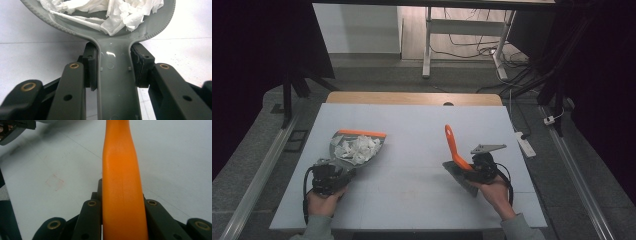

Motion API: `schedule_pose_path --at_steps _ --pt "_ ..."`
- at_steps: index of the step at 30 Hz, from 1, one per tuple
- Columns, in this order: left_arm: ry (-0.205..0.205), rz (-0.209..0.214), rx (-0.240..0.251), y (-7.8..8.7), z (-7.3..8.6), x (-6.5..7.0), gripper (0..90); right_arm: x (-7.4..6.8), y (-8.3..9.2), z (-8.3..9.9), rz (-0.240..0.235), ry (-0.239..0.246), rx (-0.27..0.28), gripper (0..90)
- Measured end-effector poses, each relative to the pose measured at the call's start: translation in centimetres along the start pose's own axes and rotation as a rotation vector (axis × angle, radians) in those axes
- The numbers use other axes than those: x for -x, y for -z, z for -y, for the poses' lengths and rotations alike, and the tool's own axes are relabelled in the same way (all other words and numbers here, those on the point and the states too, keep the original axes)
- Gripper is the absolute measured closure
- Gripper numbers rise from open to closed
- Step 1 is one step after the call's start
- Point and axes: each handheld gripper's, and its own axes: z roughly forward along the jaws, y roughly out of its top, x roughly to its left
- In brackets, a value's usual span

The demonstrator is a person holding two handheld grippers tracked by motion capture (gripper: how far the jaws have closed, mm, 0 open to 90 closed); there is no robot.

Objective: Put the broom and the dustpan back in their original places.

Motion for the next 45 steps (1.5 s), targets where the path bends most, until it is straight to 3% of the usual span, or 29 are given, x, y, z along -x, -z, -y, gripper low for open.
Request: schedule_pose_path --at_steps 16,25,28,34,38,45 --pt "0.046 -0.036 -0.031 -1.7 -0.4 0.2 61.3 1.7 -2.8 0.2 0.007 -0.055 -0.093 76.6" --pt "0.05 -0.038 -0.049 -2.2 -0.5 0.2 61.1 3.4 -3.0 0.4 0.014 -0.118 -0.092 76.2" --pt "0.047 -0.04 -0.054 -2.3 -0.5 0.2 61.0 3.6 -3.0 0.4 0.02 -0.111 -0.097 75.3" --pt "0.04 -0.041 -0.059 -2.5 -0.5 0.3 60.8 3.8 -3.2 0.4 0.054 -0.081 -0.118 69.6" --pt "0.033 -0.043 -0.06 -2.6 -0.4 0.4 60.7 4.1 -3.3 0.4 0.085 -0.07 -0.132 60.4" --pt "0.027 -0.035 -0.06 -2.7 -0.3 0.6 58.8 4.8 -3.3 0.3 0.096 -0.099 -0.143 52.5"
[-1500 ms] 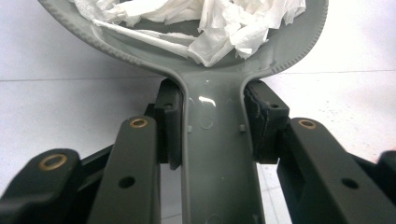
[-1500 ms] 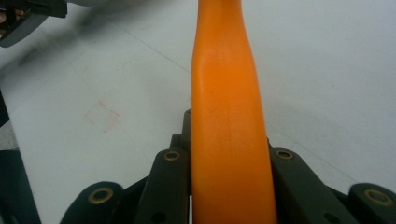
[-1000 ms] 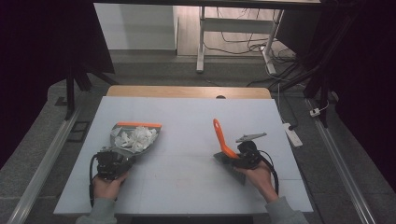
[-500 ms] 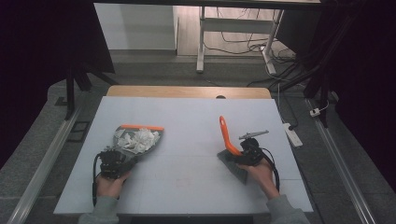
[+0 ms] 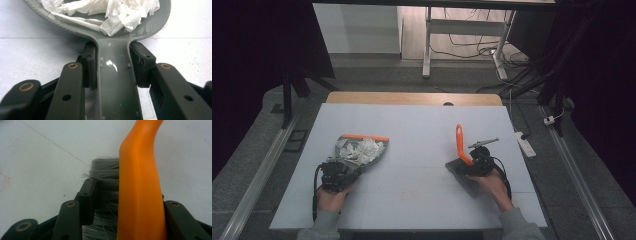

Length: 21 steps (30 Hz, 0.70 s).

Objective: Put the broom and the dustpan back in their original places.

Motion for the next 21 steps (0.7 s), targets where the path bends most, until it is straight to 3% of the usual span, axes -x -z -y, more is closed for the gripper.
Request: schedule_pose_path --at_steps 12,21 --pt "-0.016 0.037 0.016 0.24 0.0 0.01 40.4 0.21 0.22 -0.19 0.048 -0.019 -0.016 41.9" --pt "-0.041 0.015 0.02 0.5 0.02 0.22 25.2 0.92 0.81 0.01 0.117 -0.061 -0.011 35.8"
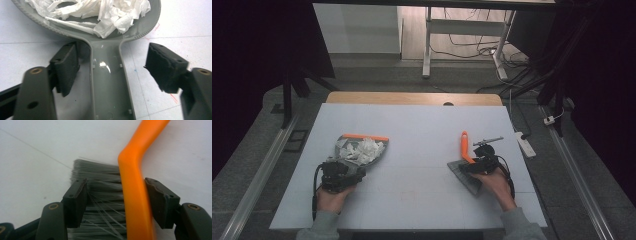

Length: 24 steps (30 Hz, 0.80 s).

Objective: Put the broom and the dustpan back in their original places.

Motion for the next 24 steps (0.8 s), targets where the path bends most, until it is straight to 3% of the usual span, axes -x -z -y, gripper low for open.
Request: schedule_pose_path --at_steps 3,9,11,18,24 --pt "-0.02 -0.007 0.01 0.3 0.0 0.1 22.3 0.1 0.7 0.0 0.026 -0.001 0.034 35.4" --pt "-0.074 -0.015 0.026 1.6 0.3 0.3 20.8 0.0 2.3 0.4 0.01 0.019 0.106 37.0" --pt "-0.102 -0.006 0.019 2.0 0.4 0.2 21.9 -0.2 2.7 0.5 -0.003 0.031 0.105 38.5" --pt "-0.193 0.022 0.013 3.5 0.8 -0.2 25.5 -1.2 3.6 1.4 -0.056 0.118 0.132 41.2" --pt "-0.268 0.077 0.004 3.9 0.9 0.2 29.0 -2.2 3.9 2.3 -0.075 0.201 0.143 41.3"
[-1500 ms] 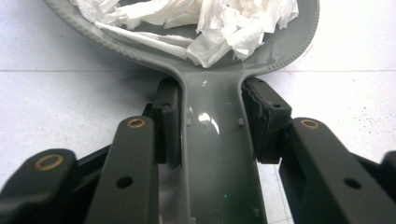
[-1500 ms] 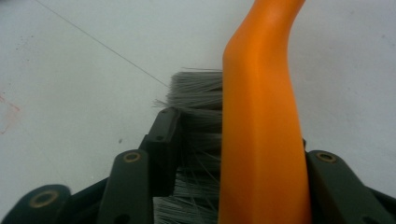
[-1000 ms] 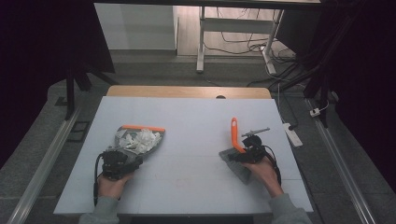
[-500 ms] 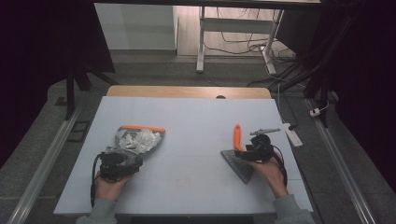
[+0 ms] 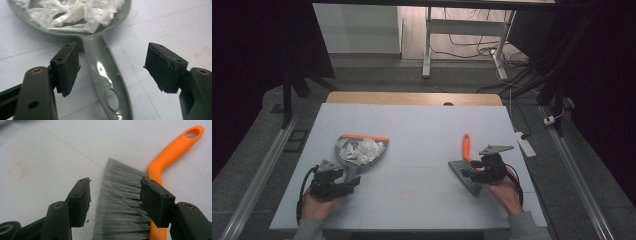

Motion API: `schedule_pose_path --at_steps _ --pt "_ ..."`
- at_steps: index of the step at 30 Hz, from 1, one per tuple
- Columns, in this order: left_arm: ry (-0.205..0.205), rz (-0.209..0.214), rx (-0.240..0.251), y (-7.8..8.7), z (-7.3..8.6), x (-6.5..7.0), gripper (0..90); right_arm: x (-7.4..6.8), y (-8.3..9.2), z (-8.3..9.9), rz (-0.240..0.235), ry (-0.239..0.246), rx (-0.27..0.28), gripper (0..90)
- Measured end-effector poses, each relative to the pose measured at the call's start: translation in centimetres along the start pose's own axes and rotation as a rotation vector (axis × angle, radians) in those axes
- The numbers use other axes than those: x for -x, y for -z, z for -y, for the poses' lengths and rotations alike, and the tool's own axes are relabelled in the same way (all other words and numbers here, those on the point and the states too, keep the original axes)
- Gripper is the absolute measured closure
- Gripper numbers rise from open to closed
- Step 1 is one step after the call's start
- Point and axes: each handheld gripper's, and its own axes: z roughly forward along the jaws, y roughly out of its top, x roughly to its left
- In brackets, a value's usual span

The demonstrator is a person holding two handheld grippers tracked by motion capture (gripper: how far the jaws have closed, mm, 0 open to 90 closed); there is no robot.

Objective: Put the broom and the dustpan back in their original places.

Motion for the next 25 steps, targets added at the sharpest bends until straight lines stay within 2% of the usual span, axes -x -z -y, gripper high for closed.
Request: schedule_pose_path --at_steps 4,6,11,17,25 --pt "-0.075 0.042 -0.025 0.1 0.0 0.7 30.8 -0.9 0.1 0.4 -0.023 0.053 -0.001 41.3" --pt "-0.111 0.085 -0.027 0.1 0.1 1.0 31.5 -1.4 0.1 0.7 -0.03 0.08 -0.002 41.5" --pt "-0.174 0.138 -0.035 0.0 0.3 1.6 32.2 -2.0 0.4 1.6 -0.054 0.117 0.002 42.3" --pt "-0.195 0.154 -0.039 -0.1 0.3 2.1 32.3 -2.0 1.1 2.9 -0.071 0.125 0.028 43.0" --pt "-0.192 0.164 -0.029 -0.1 0.2 1.9 32.0 -1.6 1.5 2.8 -0.071 0.129 0.062 43.4"
